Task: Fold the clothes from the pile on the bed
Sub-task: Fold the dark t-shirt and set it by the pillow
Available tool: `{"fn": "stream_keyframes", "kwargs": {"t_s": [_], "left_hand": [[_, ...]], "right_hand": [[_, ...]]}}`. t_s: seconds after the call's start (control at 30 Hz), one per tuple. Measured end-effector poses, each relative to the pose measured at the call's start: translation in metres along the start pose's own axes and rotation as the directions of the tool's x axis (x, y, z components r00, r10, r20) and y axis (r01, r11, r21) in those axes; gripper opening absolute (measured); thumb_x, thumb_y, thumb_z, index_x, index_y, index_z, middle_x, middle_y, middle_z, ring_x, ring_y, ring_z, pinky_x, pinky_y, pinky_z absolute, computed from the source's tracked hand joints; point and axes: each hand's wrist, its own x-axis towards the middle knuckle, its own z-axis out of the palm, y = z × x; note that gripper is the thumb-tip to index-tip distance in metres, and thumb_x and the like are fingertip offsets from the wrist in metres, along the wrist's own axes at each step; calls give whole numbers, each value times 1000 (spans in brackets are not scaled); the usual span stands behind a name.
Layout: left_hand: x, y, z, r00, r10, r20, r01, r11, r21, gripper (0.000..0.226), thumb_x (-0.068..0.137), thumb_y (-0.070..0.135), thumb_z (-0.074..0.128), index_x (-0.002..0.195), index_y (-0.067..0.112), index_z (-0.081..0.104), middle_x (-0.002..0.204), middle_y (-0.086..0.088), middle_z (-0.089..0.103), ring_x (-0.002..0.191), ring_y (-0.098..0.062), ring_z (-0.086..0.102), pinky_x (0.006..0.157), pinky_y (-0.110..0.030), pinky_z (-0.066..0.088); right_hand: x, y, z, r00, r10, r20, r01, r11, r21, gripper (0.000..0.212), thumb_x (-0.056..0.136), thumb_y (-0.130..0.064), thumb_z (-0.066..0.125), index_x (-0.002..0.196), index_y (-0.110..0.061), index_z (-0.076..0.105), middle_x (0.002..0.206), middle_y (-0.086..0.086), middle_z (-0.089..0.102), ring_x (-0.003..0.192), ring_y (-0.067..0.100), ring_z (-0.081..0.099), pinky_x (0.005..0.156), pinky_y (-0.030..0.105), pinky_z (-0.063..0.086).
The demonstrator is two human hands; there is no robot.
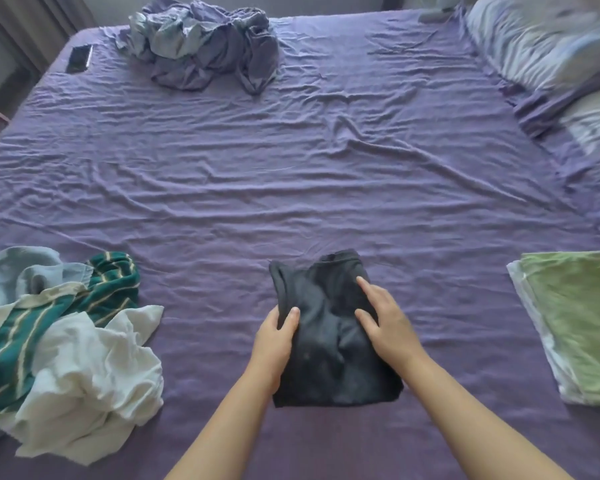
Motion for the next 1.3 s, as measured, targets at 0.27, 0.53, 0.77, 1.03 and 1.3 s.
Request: {"fn": "stream_keyframes", "kwargs": {"t_s": [0.27,0.53,0.77,1.03,1.3], "left_hand": [[-32,36,137,979,130,155,-123,991,-52,18,96,24,54,109,30,63,109,7,70,103,-12,65,96,-37,50],[-55,42,306,943,154,295,-143,988,-56,16,96,26,54,106,32,64,102,13,71,93,-3,67,81,-21,53],[-57,14,429,944,54,326,-59,998,5,23,94,24,55,116,33,56,111,9,67,102,-11,65,91,-33,51],[-60,-33,447,951,180,252,-297,765,572,85,87,27,63,150,29,6,136,7,39,126,-15,41,96,-25,38],[-52,-43,448,762,197,616,-590,-180,787,64,91,63,34,148,39,19,159,-2,3,146,-32,1,112,-61,-1]], "right_hand": [[-27,58,-134,984,35,-173,-39,999,-22,58,93,-12,53,144,-26,30,149,0,35,139,12,28,106,18,21],[-56,154,-272,951,70,-301,-91,994,-56,55,92,-11,56,142,-21,37,146,1,39,135,6,31,104,9,17],[-56,257,-349,955,172,-244,-205,971,-120,56,94,-16,53,145,-26,31,150,0,33,138,13,30,107,25,25],[-60,326,-322,936,299,-186,-317,945,-78,59,90,-3,55,144,-13,32,152,10,28,141,23,25,109,23,18],[-56,338,-312,918,322,-232,-387,855,-346,55,96,-17,47,147,-23,25,156,-3,19,132,24,38,97,33,39]]}}
